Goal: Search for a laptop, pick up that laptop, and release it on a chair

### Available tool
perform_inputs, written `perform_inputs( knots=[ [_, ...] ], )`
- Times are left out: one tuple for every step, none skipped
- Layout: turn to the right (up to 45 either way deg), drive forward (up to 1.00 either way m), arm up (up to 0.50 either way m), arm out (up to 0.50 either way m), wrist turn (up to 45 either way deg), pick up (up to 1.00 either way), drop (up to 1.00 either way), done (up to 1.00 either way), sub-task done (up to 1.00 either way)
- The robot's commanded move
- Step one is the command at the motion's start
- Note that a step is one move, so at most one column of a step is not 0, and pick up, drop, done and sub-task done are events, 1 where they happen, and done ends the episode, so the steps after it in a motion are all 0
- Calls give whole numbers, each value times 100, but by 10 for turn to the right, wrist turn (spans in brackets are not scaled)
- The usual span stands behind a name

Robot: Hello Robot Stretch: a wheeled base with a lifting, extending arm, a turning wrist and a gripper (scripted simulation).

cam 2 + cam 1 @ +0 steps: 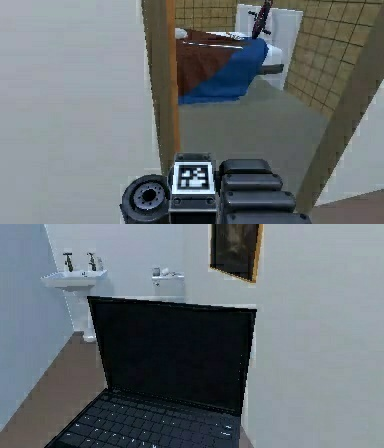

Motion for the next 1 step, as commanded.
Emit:
perform_inputs(
  knots=[
    [450, 0, 0, 0, 0, 0, 0, 0, 0]
  ],
)
